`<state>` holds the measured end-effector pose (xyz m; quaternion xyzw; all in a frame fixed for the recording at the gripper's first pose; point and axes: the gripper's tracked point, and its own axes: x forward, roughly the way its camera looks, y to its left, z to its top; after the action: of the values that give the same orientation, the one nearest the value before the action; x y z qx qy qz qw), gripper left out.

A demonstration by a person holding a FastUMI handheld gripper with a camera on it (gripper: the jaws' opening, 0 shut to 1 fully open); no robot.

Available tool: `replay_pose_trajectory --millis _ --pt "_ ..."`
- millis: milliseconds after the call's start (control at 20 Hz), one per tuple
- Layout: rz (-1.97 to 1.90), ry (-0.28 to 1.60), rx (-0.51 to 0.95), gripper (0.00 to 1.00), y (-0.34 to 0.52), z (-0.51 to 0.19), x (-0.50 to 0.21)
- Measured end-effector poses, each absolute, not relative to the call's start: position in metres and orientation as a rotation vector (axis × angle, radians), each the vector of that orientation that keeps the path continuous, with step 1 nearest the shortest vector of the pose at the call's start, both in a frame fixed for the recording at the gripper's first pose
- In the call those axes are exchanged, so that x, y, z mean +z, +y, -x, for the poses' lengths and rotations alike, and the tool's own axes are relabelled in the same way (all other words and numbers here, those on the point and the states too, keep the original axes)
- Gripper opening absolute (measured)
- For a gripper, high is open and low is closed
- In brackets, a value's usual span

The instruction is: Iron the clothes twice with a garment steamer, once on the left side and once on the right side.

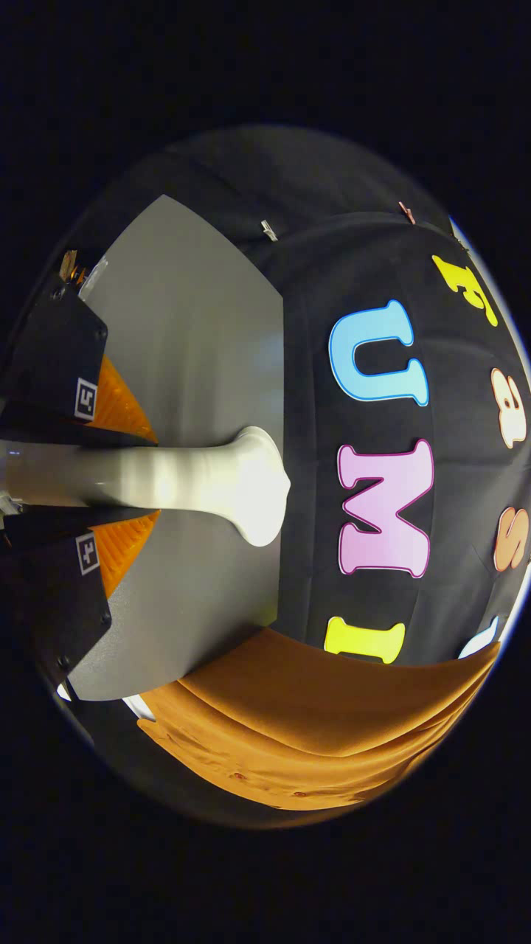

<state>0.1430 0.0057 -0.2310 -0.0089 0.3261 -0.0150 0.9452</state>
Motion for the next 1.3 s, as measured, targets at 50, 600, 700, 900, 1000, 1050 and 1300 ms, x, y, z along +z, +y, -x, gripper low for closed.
replay_pose_trajectory --millis 50,600,700,900,1000,1050,1300 --pt "0.016 0.656 -0.028 0.4 0.006 -0.142 -0.228" --pt "-0.095 0.482 0.023 0.4 0.001 -0.115 -0.165" --pt "-0.105 0.455 0.033 0.4 0.001 -0.107 -0.155" --pt "-0.12 0.377 0.053 0.4 -0.002 -0.089 -0.127" --pt "-0.114 0.326 0.065 0.4 -0.004 -0.08 -0.108" --pt "-0.11 0.3 0.065 0.4 -0.008 -0.076 -0.099" --pt "-0.1 0.215 -0.004 0.4 -0.053 -0.054 -0.072"
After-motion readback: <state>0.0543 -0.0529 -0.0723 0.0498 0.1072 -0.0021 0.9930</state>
